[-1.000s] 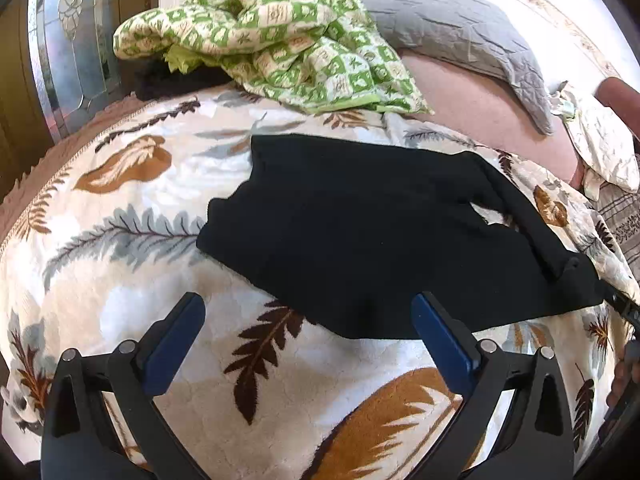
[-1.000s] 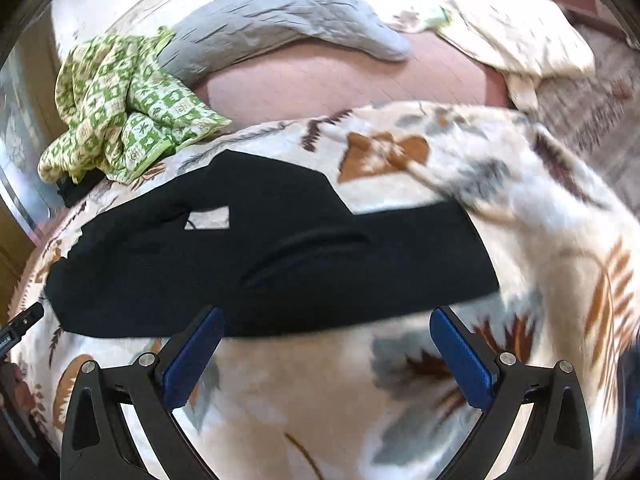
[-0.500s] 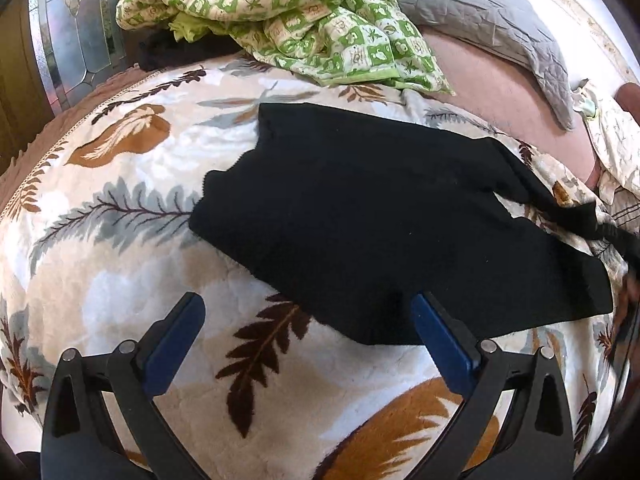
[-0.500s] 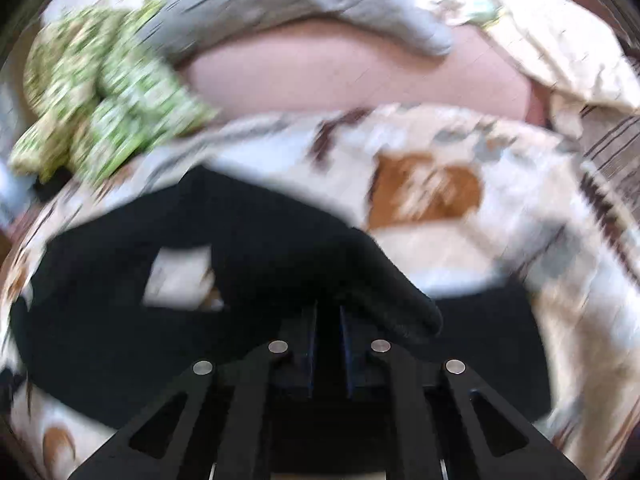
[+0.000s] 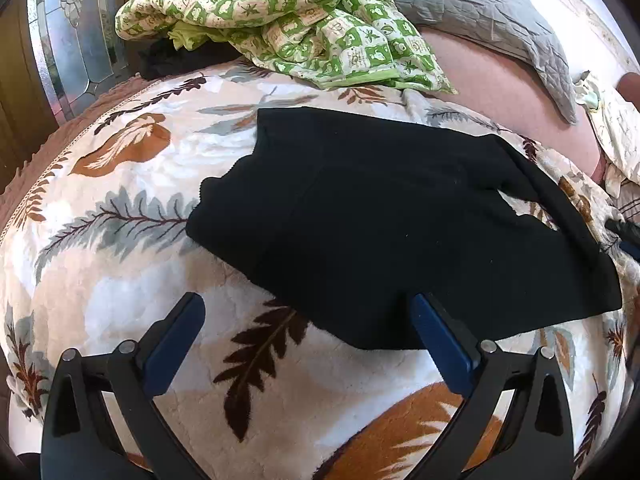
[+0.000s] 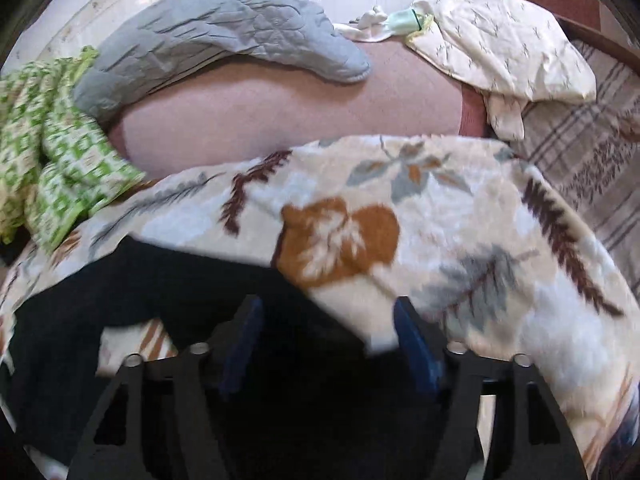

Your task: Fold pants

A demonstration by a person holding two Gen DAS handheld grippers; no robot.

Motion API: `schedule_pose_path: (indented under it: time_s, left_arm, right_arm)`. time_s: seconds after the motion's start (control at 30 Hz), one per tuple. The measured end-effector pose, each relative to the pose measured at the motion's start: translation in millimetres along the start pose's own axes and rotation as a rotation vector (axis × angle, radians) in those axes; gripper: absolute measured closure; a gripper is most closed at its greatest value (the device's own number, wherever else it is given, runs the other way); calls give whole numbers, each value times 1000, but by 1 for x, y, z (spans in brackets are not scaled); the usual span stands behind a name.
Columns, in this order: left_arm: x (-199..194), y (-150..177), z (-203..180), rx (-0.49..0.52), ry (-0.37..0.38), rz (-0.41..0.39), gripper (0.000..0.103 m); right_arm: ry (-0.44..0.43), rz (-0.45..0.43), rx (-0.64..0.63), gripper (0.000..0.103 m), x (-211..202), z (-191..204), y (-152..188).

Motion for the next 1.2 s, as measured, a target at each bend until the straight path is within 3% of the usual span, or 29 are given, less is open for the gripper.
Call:
schedule_pose_path:
  time_s: [0.27,0.5,0.57,0.67,0.8,0.87,0.9,0.93,0.97,1.0,1.03,1.2]
  left_arm:
    - [-2,4,6,-45,19,9,0]
    - [7,9,6,-103,73,58,0]
    - [11,10,4,-114,86,72,0]
    - [17,7,2,-157,119,83,0]
    - [24,-6,-5,-189,150,47,0]
    - [25,-10,-8,-218,191,41,13]
    - [26,-11,-9,-225,208,46,35]
    - [28,-12,-11,-222,229,56,61]
    - [29,-12,-14,-215,256,71,72]
    - [29,-12,-17,-213,287,84,84]
    - [28,-14,-19,-212,300,82,90]
    - [0,-17,-18,-190,339,78,94]
  right_arm:
    - [-76,62,36,23,-44,-10,67]
    - [-92,149,144,23,-40,-38,109]
    - [-83,167,187,23,-32,-48,114]
    - [-109,121,249,22,-28,-55,107]
    - [-113,93,284,20,-17,-57,97]
    - [-112,70,281,28,-15,-55,94]
    - [-109,57,275,37,-14,-55,92]
    - [-105,45,267,72,-14,-55,90]
    - [-113,44,262,98,-12,-54,89]
    - [-143,57,275,99,-9,-53,88]
    - [-154,51,293,99,-9,-53,87]
    - [-174,-16,284,100,-43,-51,76]
Point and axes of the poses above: each gripper's, at about its wrist camera, not at the fingertips, and x roughly the way its jaws point, z to its left, y to its underside, the point moved 9 cm from there along x, roughly the way its jaws point, and after that the axes turned 3 degrees about -x, right-handed, at the moved point
